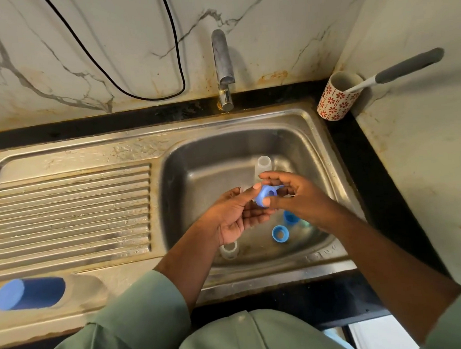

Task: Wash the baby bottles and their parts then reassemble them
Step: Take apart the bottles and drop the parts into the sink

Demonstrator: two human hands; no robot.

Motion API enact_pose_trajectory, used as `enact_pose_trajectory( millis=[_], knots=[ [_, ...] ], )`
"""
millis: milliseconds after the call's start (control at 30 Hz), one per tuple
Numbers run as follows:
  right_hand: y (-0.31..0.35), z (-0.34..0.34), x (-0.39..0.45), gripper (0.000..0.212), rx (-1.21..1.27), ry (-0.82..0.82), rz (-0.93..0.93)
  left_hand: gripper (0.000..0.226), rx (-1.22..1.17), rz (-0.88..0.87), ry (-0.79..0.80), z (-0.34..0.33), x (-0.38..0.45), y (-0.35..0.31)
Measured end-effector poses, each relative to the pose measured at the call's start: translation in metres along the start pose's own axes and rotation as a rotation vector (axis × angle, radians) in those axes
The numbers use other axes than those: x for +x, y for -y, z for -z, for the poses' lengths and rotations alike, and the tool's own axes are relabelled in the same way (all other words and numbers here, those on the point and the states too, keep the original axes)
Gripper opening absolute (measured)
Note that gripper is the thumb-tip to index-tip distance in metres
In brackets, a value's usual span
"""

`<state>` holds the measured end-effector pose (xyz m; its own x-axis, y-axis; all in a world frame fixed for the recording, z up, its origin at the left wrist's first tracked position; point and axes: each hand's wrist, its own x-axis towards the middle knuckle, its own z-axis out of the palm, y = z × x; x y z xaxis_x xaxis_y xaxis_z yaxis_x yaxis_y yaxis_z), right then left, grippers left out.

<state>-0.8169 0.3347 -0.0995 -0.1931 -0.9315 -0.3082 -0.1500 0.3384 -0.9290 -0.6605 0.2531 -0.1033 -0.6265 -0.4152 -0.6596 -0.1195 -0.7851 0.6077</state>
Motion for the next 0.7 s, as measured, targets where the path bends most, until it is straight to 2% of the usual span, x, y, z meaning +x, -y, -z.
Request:
enact_pose_trajectory(
  millis=[67,167,300,367,433,567,700],
  knots=[
    [-0.007,-0.003,0.002,0.047,-0.079,0.009,0.000,0.039,0.012,-0.003,-0.033,-0.002,0.006,0.003],
    [-0.025,-0.004,0.009,0.039,-0.142,-0.153,-0.021,0.033,0.051,-0.008,-0.145,0.000,0.021,0.010],
    [-0.050,0.010,0.021,0.029,-0.184,-0.314,-0.158,0.026,0.185,-0.016,-0.380,0.010,0.047,0.015],
    [-0.061,0.016,0.030,0.031,-0.308,-0.326,-0.227,0.013,0.284,-0.001,-0.433,0.015,0.063,0.018],
    [-0.072,0.020,0.043,0.031,-0.457,-0.316,-0.280,0.010,0.322,0.014,-0.453,0.017,0.083,0.020],
    [-0.088,0.023,0.069,0.029,-0.671,-0.241,-0.338,0.036,0.333,0.055,-0.492,0.020,0.128,0.030],
    [-0.110,0.023,0.092,0.023,-0.733,-0.209,-0.413,0.037,0.473,0.102,-0.536,0.015,0.166,0.036]
  ],
)
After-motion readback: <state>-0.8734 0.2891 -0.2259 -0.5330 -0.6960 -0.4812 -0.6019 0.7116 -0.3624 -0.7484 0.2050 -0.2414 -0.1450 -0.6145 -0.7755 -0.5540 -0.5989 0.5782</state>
